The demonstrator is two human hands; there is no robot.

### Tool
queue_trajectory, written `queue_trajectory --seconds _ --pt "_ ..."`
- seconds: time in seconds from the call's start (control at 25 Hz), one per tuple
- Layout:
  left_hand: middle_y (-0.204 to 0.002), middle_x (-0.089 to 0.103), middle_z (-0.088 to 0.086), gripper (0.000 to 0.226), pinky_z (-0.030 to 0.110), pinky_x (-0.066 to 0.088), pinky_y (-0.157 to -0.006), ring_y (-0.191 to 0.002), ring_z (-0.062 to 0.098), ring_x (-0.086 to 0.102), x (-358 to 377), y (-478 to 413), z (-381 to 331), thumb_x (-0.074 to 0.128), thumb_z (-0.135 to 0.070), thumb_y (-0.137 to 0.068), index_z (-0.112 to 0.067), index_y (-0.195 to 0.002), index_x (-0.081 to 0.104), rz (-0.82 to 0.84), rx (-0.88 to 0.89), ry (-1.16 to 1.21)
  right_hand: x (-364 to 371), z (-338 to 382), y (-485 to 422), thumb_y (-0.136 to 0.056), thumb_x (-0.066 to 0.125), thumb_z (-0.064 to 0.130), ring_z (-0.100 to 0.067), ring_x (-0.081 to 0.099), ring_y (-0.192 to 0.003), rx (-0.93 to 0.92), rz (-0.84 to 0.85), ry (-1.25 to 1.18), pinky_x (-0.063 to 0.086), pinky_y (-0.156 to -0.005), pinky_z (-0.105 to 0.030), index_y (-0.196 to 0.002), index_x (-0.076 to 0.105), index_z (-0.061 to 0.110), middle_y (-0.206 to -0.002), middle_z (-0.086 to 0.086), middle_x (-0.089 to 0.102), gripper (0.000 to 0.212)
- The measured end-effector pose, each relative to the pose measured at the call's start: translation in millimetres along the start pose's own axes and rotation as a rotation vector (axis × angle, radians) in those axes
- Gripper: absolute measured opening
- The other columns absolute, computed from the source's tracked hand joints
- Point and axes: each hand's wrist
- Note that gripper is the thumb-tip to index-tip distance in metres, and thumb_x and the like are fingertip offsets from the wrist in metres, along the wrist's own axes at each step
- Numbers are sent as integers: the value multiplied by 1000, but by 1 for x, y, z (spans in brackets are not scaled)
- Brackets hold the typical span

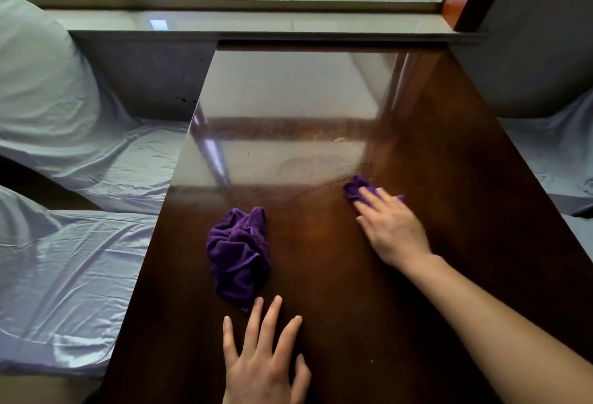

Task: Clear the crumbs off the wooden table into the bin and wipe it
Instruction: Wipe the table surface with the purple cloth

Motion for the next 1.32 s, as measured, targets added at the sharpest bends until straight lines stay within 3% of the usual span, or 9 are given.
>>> queue_trajectory --seconds 0.12,0.28,0.4,0.56,0.68,0.88,0.96,1.08,1.32 --pt "-148 45 8 63 55 28 -108 -137 34 41 -2 -12 -7 60 -42 -64 -28 -125 56 12 95 73 2 -23 -20 -103 36 37 -29 27 -148 351 -45 -26 21 -121 -44 -146 44 20 -159 -4 35 47" --pt "-161 20 12 70 46 11 -121 -150 29 7 -5 -86 -19 44 -48 -87 -23 -151 29 13 141 -18 1 18 -52 -103 36 34 -35 32 -144 494 -110 -140 28 -118 -46 -144 46 16 -156 -6 40 46" --pt "-164 -4 12 77 47 -10 -120 -147 26 -19 -5 -124 -11 21 -63 -91 -22 -155 5 78 15 -143 2 38 -49 -102 40 32 -32 36 -142 322 -94 -98 33 -114 -44 -144 45 17 -155 -6 41 46" --pt "-162 18 13 79 50 4 -119 -150 28 1 0 -122 -5 31 -66 -88 -22 -152 25 123 -22 -139 3 48 -19 -98 47 38 -31 39 -141 -83 -12 -83 36 -113 -45 -143 49 20 -154 -4 43 49" --pt "-159 26 12 78 51 8 -117 -149 29 11 -1 -126 -4 38 -66 -85 -22 -149 33 133 -9 -141 -6 -8 -9 -94 40 51 -31 48 -135 -371 -56 114 43 -107 -48 -137 57 26 -152 0 46 52" --pt "-159 28 10 79 51 10 -115 -149 30 14 -3 -126 -5 42 -67 -83 -22 -148 36 159 -28 -136 -4 -23 -65 -94 57 26 -44 53 -116 323 -213 -79 46 -99 -49 -124 66 11 -138 -14 59 35" --pt "-158 29 11 79 51 11 -115 -148 30 16 -4 -126 -5 44 -66 -82 -21 -147 37 167 -25 -133 1 10 -88 -93 56 16 -44 56 -107 370 -277 -166 47 -97 -46 -118 68 7 -131 -17 64 30" --pt "-156 33 13 80 51 16 -113 -146 33 23 -6 -127 -6 49 -63 -79 -19 -145 42 160 -17 -121 2 70 -110 -93 52 14 -39 58 -108 219 -265 -222 47 -97 -42 -120 67 9 -131 -15 65 31" --pt "-144 51 15 81 50 18 -108 -136 39 41 -7 -129 3 50 -66 -76 -16 -140 50 179 18 -207 8 197 -139 -98 46 22 -36 49 -132 -362 -70 -277 37 -112 -45 -130 61 10 -142 -13 57 38"
Point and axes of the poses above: each hand's wrist, its own y-axis away from the middle knuckle, its own x-axis out of the palm, z = x × y
